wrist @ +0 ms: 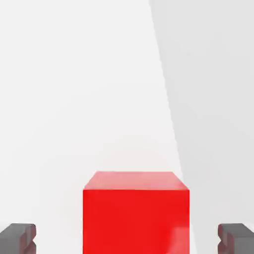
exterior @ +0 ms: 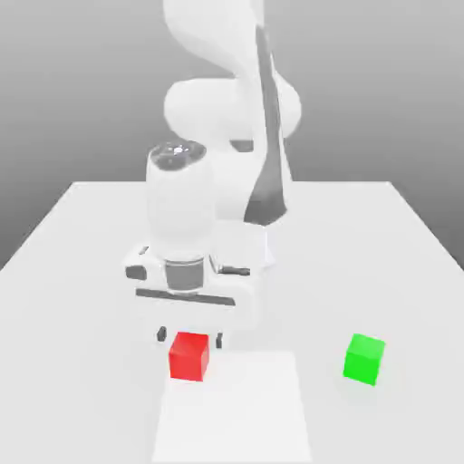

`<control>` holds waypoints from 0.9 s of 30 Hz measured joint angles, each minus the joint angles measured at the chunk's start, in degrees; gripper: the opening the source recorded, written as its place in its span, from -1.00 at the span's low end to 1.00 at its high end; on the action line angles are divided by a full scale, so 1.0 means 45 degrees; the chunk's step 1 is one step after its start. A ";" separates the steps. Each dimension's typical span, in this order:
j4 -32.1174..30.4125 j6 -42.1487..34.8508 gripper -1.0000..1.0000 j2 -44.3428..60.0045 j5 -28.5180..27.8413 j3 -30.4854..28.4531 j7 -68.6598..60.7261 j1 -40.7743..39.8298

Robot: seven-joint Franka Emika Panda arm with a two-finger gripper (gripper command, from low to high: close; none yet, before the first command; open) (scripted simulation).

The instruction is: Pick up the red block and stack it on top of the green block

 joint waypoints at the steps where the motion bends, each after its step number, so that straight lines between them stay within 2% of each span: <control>1: 0.0040 0.0244 -1.00 0.0292 0.0000 0.0001 -0.0009 -0.0006; 8: 0.0037 0.0238 -1.00 0.0282 -0.0029 0.0037 0.0023 -0.0036; 11: -0.0122 -0.0717 -1.00 -0.0838 -0.0091 0.0033 0.0087 -0.0051; 15: -0.0383 -0.2251 -1.00 -0.2637 -0.0911 0.0014 0.0673 -0.0287; 19: -0.0169 -0.3047 -1.00 -0.3265 -0.0990 0.0851 0.2527 0.0488; 27: 0.0623 -0.4019 -1.00 -0.3527 -0.0370 0.3368 0.7082 0.2458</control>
